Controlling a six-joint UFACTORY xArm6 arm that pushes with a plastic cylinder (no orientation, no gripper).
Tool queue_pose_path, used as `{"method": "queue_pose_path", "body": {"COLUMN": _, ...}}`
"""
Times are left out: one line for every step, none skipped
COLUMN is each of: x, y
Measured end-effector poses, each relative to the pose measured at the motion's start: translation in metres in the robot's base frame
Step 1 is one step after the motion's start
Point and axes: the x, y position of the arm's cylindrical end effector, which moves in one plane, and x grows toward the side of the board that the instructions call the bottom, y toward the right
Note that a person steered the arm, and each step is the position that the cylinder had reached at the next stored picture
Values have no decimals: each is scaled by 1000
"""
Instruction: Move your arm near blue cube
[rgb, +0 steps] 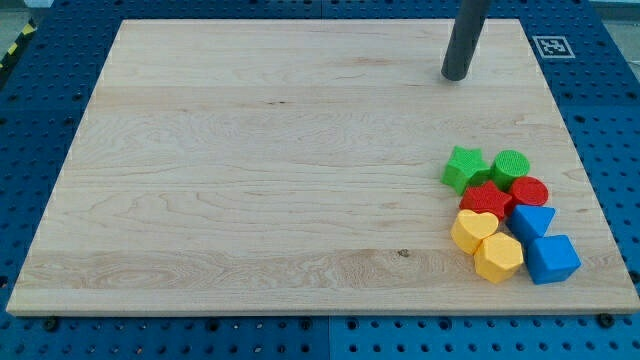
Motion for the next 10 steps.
{"method": "queue_pose_path", "body": {"x": 0, "y": 0}}
{"method": "queue_pose_path", "body": {"x": 0, "y": 0}}
{"method": "queue_pose_path", "body": {"x": 0, "y": -34}}
{"method": "queue_pose_path", "body": {"x": 10, "y": -86}}
{"method": "queue_pose_path", "body": {"x": 41, "y": -119}}
{"method": "queue_pose_path", "body": {"x": 85, "y": -145}}
{"method": "queue_pose_path", "body": {"x": 133, "y": -154}}
{"method": "queue_pose_path", "body": {"x": 143, "y": -152}}
{"method": "queue_pose_path", "body": {"x": 101, "y": -80}}
{"method": "queue_pose_path", "body": {"x": 97, "y": 14}}
